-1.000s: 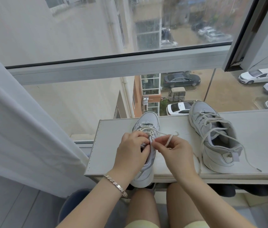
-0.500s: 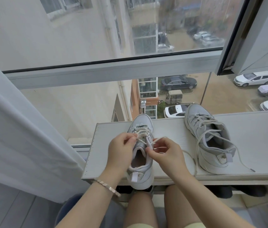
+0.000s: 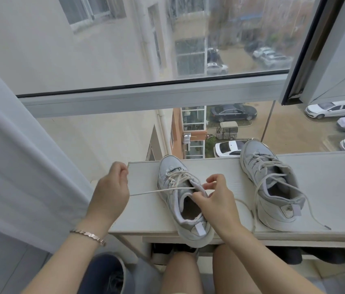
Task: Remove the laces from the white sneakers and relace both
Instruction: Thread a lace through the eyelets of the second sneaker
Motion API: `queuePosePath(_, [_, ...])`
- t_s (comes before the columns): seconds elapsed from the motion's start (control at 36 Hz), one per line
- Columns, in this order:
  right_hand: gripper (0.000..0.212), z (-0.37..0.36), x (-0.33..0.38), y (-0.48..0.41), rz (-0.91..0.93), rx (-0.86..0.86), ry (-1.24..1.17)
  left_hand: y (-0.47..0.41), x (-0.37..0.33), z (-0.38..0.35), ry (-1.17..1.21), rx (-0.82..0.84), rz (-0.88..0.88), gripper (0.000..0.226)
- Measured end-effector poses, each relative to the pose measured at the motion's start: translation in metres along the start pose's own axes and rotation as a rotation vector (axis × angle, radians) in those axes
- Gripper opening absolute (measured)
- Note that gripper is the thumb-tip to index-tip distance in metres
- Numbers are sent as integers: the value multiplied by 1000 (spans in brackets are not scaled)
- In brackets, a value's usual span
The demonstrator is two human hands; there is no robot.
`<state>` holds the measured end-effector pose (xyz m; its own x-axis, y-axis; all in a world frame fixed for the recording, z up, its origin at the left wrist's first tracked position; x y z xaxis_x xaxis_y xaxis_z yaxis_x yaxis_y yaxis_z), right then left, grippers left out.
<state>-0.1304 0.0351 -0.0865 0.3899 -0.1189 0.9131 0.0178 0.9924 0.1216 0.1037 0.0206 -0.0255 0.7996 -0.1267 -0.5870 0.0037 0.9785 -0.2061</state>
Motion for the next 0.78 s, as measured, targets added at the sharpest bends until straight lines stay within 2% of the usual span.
queuePosePath(0.06, [38, -1, 0, 0, 1, -13, 6, 4, 14, -4, -256, 84, -19, 10])
queuePosePath(0.17, [22, -2, 0, -1, -17, 2, 74, 11, 12, -23, -583, 311, 93, 17])
queuePosePath(0.25, [16, -2, -2, -2, -37, 41, 84, 14, -18, -42, -428, 298, -27, 18])
queuePosePath(0.31, [20, 1, -4, -3, -14, 51, 98, 13, -46, -48, -360, 201, -144, 19])
queuePosePath(0.36, [27, 6, -5, -4, 23, 49, 141, 10, -68, -56, -350, 196, -230, 24])
queuePosePath(0.5, [35, 11, -4, -6, 31, 131, 199, 0, -86, -76, -631, 365, -244, 34])
queuePosePath(0.61, [38, 11, -2, -6, 77, 143, 281, 1, -88, -80, -704, 413, -263, 31])
queuePosePath(0.69, [38, 7, -2, -5, 97, 106, 281, 4, -87, -73, -637, 377, -297, 27])
queuePosePath(0.78, [36, 3, -3, -5, 77, 74, 261, 14, -90, -64, -399, 290, -398, 18])
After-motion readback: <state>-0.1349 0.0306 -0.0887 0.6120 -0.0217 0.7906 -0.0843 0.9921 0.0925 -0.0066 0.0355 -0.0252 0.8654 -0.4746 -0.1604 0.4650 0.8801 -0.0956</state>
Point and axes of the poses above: each hand's wrist, its own y-axis away from the middle knuckle, its own z-axis out of the back of the hand, x = y × z, the point moved 3 cm from there along -y, towards the middle knuckle, and after that the axes turned 11 degrees about x, right-handed, at the moved point
